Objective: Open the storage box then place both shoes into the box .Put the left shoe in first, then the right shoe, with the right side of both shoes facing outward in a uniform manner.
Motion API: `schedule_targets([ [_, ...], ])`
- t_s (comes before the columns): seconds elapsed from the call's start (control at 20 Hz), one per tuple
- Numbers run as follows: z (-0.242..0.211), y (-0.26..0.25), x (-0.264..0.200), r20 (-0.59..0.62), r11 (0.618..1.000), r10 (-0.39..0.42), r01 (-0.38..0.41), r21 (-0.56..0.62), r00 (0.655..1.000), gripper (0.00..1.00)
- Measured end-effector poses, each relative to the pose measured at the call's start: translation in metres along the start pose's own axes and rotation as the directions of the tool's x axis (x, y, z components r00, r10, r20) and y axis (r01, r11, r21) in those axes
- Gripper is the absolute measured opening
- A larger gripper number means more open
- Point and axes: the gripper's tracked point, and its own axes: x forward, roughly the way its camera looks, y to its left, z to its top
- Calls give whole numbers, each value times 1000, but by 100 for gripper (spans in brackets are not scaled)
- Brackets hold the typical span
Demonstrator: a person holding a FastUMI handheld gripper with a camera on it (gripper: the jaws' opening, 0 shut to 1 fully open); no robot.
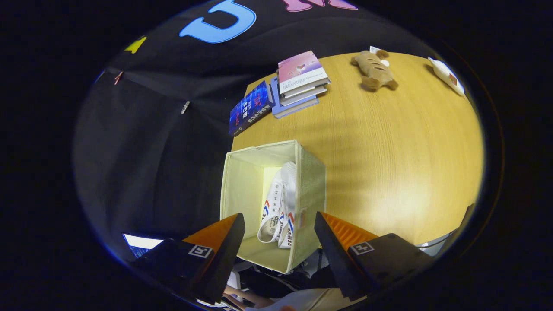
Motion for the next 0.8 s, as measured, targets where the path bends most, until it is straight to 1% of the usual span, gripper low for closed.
schedule_targets([
  [0.2, 18, -31, -26, 133, 995, -65, 75, -70, 989, 99],
  [0.35, 32, -62, -48, 226, 981, -130, 158, -113, 965, 99],
  [0.45, 39, -85, -64, 283, 967, -179, 222, -128, 942, 99],
  [0.6, 48, -112, -93, 380, 940, -239, 311, -140, 894, 99],
  [0.7, 63, -129, -118, 466, 913, -273, 379, -150, 842, 99],
  [0.8, 78, -141, -142, 547, 883, -290, 441, -164, 785, 99],
])
